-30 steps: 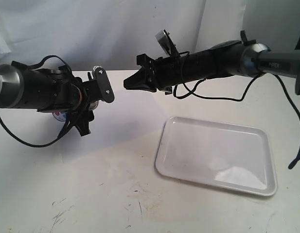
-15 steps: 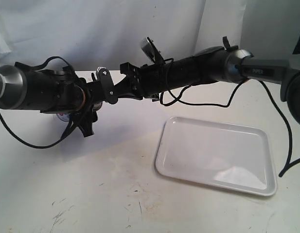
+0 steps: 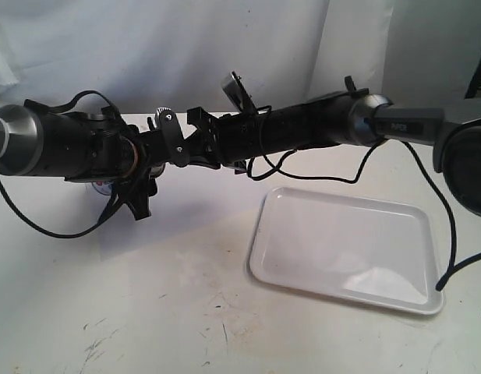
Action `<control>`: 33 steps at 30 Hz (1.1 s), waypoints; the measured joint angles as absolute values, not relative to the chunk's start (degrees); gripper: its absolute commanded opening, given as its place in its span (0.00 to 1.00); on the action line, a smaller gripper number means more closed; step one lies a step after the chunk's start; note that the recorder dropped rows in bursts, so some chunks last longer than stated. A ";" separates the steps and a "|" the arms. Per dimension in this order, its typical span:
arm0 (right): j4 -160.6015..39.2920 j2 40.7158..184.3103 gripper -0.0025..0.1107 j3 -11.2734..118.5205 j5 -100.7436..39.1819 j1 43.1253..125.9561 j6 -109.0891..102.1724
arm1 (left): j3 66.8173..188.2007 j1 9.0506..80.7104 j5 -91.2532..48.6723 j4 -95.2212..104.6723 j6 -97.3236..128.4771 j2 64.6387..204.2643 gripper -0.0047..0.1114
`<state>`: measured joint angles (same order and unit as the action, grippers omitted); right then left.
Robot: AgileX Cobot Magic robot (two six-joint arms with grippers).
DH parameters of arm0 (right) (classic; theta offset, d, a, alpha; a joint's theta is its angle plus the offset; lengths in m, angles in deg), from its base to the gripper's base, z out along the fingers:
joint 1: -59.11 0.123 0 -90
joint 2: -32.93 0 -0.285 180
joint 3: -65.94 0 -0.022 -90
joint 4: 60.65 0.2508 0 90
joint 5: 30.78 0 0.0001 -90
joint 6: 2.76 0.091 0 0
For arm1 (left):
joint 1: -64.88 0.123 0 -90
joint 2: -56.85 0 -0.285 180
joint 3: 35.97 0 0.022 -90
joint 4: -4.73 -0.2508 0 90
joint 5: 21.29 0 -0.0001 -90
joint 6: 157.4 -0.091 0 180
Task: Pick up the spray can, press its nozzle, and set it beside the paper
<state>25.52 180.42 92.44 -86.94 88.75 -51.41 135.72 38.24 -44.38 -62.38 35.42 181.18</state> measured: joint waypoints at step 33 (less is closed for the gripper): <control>28.26 180.94 0.02 92.44 -88.80 88.75 -52.92 | 135.72 38.24 -44.35 -62.38 35.52 181.18 0.04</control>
